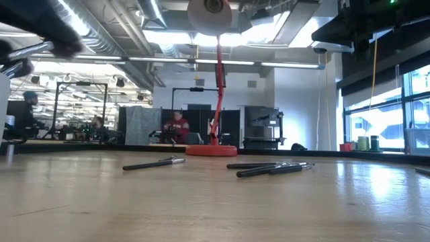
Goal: Put items in baskets/containers
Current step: Put the highlighter brush into the organizer bin, then put the eyeshadow brush into the pen organizer
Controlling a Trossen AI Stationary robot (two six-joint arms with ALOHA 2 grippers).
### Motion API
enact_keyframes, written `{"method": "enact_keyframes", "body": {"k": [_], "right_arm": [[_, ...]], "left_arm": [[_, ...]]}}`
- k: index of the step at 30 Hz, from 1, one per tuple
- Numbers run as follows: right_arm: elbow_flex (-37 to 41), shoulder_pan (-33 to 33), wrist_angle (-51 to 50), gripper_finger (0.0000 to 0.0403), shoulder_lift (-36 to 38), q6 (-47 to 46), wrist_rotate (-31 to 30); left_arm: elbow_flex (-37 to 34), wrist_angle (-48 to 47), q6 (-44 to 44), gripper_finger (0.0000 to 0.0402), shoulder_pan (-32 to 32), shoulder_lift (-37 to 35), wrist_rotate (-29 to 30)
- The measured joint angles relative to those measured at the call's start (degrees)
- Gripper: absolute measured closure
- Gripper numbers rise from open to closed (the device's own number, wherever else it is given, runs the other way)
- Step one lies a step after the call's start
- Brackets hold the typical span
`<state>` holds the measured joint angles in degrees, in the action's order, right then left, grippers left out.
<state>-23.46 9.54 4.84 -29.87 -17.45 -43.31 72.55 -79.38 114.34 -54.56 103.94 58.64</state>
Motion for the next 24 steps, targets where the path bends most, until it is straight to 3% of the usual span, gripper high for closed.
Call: {"method": "enact_keyframes", "body": {"k": [7,13,18,24], "right_arm": [[0.0,0.0,0.0,0.0380,0.0,0.0,0.0],[0.0,0.0,0.0,0.0380,0.0,-0.1,0.0],[0.0,0.0,0.0,0.0380,0.0,-0.4,1.5],[0.0,0.0,0.2,0.0380,0.0,-0.4,1.5]], "left_arm": [[0.0,1.7,1.3,0.0380,-2.6,0.0,-1.4],[1.2,0.6,0.4,0.0318,-2.7,0.0,-5.6],[5.7,-7.3,0.0,0.0269,-2.7,0.0,-11.2],[11.3,-10.8,-4.6,0.0236,-2.0,-1.0,-9.5]]}}
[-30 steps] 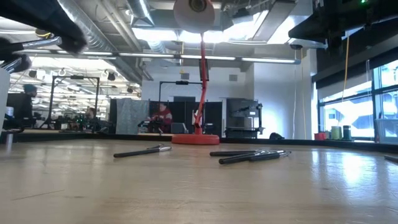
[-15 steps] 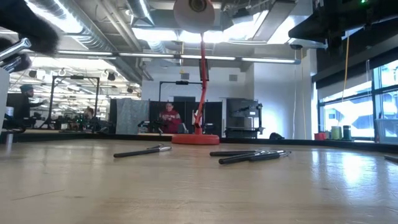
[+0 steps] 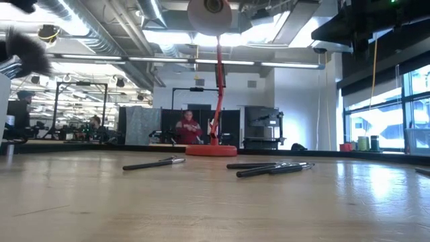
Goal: Put items in baskets/containers
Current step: Put the eyeshadow brush into the pen organizer
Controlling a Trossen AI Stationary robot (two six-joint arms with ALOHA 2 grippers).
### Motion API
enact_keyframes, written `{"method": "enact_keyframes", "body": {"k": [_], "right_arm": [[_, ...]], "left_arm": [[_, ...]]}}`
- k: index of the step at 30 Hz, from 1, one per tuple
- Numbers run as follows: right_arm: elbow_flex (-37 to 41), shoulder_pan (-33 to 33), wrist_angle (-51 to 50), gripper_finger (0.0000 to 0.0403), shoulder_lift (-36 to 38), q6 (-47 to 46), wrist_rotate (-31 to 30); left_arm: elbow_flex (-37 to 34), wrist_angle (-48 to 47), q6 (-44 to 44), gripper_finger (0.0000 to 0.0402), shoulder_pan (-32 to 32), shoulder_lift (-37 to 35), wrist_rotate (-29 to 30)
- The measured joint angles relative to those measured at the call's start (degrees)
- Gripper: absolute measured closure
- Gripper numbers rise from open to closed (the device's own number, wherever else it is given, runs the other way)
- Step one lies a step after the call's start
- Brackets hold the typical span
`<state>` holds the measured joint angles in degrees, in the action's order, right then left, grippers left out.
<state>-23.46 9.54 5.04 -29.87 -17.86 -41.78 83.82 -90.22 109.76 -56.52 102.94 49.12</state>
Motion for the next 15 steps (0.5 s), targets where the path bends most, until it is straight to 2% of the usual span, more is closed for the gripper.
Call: {"method": "enact_keyframes", "body": {"k": [5,8,9,12,15], "right_arm": [[0.0,0.0,0.7,0.0380,0.0,0.3,0.0],[0.0,0.0,1.6,0.0380,0.0,0.3,0.0],[0.0,0.0,1.9,0.0380,0.0,0.3,0.0],[0.0,0.0,2.7,0.0380,0.0,0.0,0.0],[0.0,0.0,3.7,0.0380,0.0,0.0,-0.1]], "left_arm": [[1.7,0.3,-4.7,0.0227,2.7,-0.1,3.6],[1.6,0.3,-5.0,0.0227,7.3,-0.1,7.1],[1.6,0.3,-5.8,0.0228,9.5,-0.1,5.7],[1.6,0.5,-10.8,0.0232,17.5,0.5,-3.9],[1.5,1.9,-14.5,0.0234,25.9,1.0,-7.7]]}}
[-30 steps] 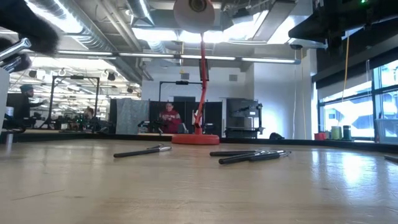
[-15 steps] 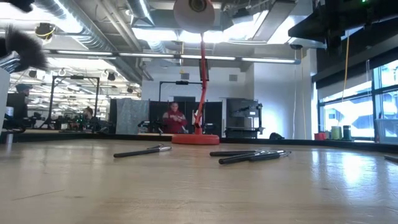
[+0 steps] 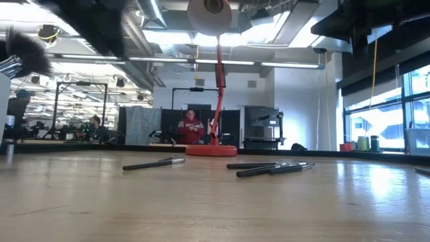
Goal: Put items in baskets/containers
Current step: Put the eyeshadow brush into the pen organizer
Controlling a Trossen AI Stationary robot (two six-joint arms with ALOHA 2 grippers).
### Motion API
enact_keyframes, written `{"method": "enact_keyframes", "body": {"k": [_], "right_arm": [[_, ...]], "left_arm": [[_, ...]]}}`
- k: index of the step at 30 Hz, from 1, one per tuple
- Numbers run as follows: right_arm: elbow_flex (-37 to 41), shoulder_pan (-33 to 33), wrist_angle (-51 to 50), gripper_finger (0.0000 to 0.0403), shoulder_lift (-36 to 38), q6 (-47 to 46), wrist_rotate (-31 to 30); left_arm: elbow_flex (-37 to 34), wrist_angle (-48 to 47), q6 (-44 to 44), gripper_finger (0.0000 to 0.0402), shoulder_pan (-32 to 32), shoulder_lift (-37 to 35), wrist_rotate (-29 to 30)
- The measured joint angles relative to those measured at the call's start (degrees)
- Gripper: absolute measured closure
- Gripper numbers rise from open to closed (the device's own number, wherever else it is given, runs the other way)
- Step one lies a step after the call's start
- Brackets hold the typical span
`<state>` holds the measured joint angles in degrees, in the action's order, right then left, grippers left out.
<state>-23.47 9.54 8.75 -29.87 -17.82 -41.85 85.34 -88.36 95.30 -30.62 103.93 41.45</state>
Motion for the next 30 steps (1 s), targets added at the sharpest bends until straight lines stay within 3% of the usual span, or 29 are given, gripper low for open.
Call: {"method": "enact_keyframes", "body": {"k": [6,11,22,30], "right_arm": [[0.0,0.0,0.8,0.0380,0.0,0.2,0.0],[0.0,0.0,0.1,0.0378,0.0,0.2,0.0],[0.0,0.0,-4.2,0.0330,2.0,-2.5,0.0],[0.0,0.0,-4.6,0.0304,3.2,-1.0,-0.1]], "left_arm": [[0.0,13.1,-14.5,0.0235,15.1,0.6,-2.3],[0.0,23.9,-25.8,0.0238,23.3,3.9,-5.9],[0.0,26.9,-30.8,0.0265,31.9,16.7,-15.2],[0.2,29.0,-34.6,0.0266,34.3,18.6,-16.9]]}}
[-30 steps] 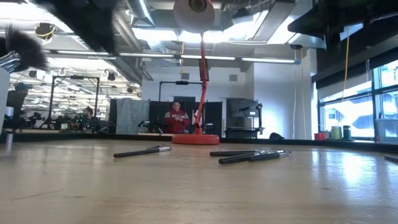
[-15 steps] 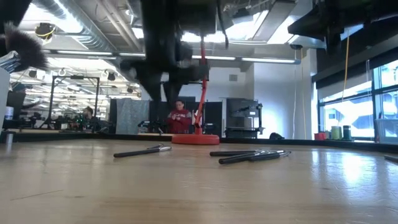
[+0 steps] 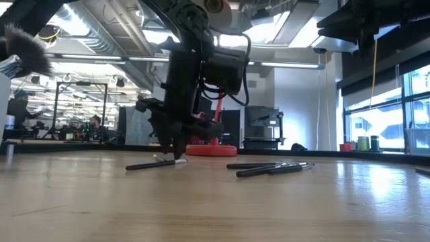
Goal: Put items in baskets/containers
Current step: Put the eyeshadow brush into the pen organizer
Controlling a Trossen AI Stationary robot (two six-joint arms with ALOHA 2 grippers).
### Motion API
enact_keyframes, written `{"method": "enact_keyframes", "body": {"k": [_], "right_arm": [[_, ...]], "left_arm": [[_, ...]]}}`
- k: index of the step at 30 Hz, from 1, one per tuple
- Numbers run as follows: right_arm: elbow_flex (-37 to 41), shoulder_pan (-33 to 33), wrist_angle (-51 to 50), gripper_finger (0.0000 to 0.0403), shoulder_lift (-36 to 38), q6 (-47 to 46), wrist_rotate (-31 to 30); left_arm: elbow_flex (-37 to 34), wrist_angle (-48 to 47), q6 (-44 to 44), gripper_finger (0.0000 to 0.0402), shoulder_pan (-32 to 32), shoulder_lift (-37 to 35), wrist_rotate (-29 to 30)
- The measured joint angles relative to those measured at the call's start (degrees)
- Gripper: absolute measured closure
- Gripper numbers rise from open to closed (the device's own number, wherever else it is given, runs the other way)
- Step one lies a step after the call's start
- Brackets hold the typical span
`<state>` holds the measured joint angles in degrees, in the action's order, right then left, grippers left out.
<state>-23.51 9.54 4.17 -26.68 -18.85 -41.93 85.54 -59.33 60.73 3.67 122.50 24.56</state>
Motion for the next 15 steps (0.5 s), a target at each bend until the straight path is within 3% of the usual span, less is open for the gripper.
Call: {"method": "enact_keyframes", "body": {"k": [8,15], "right_arm": [[0.0,0.0,0.0,0.0303,0.0,1.3,0.0],[0.0,0.0,0.1,0.0303,0.0,1.4,0.0]], "left_arm": [[-0.1,0.3,0.0,0.0309,0.4,-0.7,-1.6],[-0.2,1.0,-5.4,0.0309,-0.9,-6.4,-0.4]]}}
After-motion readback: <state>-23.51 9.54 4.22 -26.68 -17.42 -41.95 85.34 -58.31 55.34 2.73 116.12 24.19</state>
